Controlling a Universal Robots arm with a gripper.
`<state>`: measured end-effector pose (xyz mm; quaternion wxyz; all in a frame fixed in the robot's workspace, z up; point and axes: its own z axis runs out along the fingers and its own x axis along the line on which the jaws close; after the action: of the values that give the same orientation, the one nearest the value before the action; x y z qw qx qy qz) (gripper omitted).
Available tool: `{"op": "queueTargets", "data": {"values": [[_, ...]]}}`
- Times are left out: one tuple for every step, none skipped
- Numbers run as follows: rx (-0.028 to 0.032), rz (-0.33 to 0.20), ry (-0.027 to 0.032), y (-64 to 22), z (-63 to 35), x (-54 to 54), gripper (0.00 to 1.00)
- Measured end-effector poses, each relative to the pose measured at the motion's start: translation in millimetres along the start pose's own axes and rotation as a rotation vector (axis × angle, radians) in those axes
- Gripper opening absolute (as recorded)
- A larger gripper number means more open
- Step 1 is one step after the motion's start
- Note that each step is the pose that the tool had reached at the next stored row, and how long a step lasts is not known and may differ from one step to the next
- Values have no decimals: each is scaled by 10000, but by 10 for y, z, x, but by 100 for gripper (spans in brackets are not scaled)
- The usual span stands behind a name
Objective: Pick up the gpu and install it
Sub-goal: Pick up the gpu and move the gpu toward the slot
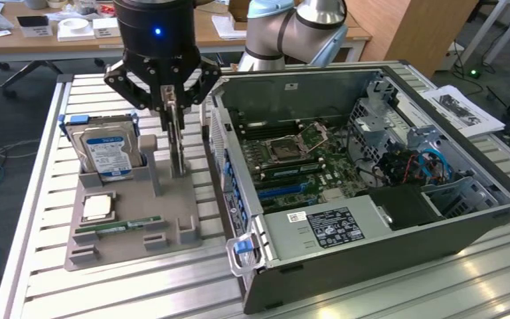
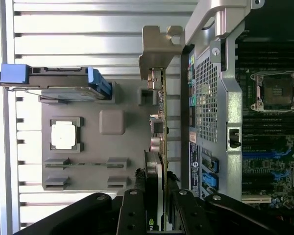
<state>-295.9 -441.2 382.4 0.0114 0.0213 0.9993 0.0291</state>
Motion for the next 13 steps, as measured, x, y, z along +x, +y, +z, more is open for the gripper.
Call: {"op": "queueTargets", "data": {"values": [[0, -1, 0, 1, -20, 0, 27], [0, -1, 0, 3, -37, -1, 27], [0, -2, 0, 4, -55, -2, 27], [1, 0, 0, 6, -74, -2, 27], [0, 1, 0, 8, -91, -2, 27], [0, 0, -1, 10, -110, -2, 27], [0, 0, 0, 11, -131, -3, 27], [0, 0, 0, 12, -148, -3, 27], [0, 0, 0, 13, -159, -3, 27], [1, 0, 0, 14, -169, -3, 27], [1, 0, 0, 15, -180, -4, 27], [0, 0, 0, 17, -193, -4, 27], [0, 0, 0, 18, -210, -4, 27]]}}
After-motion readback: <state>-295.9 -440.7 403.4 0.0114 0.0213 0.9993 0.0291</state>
